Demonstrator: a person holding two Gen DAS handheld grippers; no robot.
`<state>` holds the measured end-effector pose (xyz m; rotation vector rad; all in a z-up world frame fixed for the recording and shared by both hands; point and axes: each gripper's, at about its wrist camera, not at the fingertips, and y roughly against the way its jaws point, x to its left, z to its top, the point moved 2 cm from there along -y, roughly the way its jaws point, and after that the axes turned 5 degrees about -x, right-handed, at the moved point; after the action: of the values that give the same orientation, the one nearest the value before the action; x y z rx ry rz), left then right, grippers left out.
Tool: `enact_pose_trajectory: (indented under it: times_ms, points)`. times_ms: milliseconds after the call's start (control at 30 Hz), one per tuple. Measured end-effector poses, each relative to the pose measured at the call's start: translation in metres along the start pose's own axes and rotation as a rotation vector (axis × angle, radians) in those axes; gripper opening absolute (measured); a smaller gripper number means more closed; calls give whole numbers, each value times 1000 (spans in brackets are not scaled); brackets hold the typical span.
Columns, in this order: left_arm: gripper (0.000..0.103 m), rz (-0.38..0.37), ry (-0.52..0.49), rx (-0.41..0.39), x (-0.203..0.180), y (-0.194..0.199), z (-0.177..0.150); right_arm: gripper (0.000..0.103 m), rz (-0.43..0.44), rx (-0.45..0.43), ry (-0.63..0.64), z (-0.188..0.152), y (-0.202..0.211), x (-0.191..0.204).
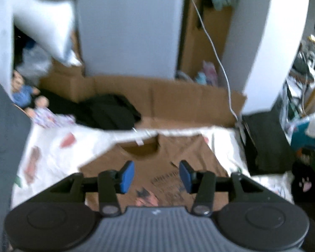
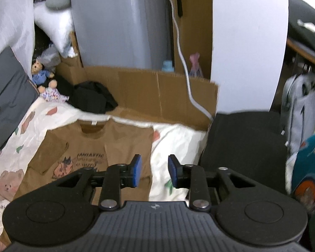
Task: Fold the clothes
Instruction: 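Raise both open grippers above the folded brown shirt, then move both open grippers back over the shirt toward its hem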
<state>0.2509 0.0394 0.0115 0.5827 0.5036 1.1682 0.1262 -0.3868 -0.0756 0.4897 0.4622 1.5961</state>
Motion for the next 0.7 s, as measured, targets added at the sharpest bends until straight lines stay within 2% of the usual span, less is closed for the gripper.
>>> enact_pose_trajectory:
  times_ms: [100,267,333,467,567,700]
  points:
    - [51,34,-12,-47,22,43,32,35,-1,-23,14,15,13,-5]
    - [51,40,15,-84,55,101,71,35,1,-37,19,34,31,-16]
    - [52,71,1,-108,68,132,88,35,-1,-38,31,41,37,-18]
    - [58,89,-14,-130,82,169,100,37,8,-39,68,56,50,-18]
    - [58,96,-31,-115,91,194,100,48,16,-43,90,63,58,-16]
    - [58,100,-56,-74,97,214,89,55,36,-27,122,66,70,-13]
